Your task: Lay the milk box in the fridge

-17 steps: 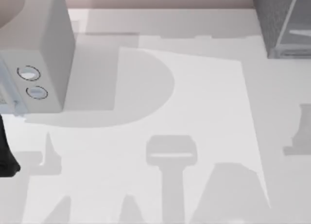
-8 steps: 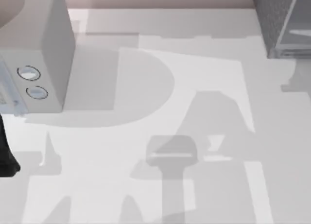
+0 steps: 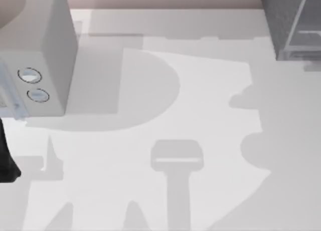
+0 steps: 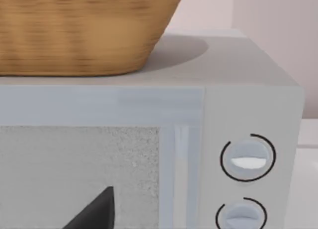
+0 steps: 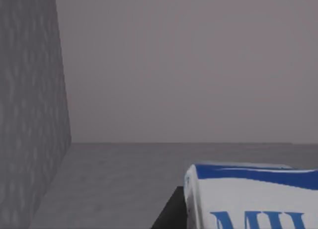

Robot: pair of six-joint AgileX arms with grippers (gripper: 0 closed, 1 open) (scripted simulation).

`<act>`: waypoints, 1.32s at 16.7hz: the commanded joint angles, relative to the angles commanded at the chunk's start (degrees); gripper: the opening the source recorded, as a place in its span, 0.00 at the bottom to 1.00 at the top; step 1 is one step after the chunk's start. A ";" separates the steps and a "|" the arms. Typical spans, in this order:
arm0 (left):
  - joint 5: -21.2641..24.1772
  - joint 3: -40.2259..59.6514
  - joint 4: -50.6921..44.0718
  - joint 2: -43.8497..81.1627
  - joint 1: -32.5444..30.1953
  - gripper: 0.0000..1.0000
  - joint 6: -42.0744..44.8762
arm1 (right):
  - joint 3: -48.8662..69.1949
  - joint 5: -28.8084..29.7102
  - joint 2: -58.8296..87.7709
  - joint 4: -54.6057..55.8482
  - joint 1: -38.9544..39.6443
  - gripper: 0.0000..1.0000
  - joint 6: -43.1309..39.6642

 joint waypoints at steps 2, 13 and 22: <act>0.00 0.00 0.00 0.00 0.00 1.00 0.00 | 2.61 -0.69 6.30 3.24 -0.83 0.00 -0.06; 0.00 0.00 0.00 0.00 0.00 1.00 0.00 | 6.80 -1.13 13.05 4.76 -1.10 0.00 -0.48; 0.00 0.00 0.00 0.00 0.00 1.00 0.00 | 33.19 1.24 24.23 -10.24 1.15 0.00 -0.22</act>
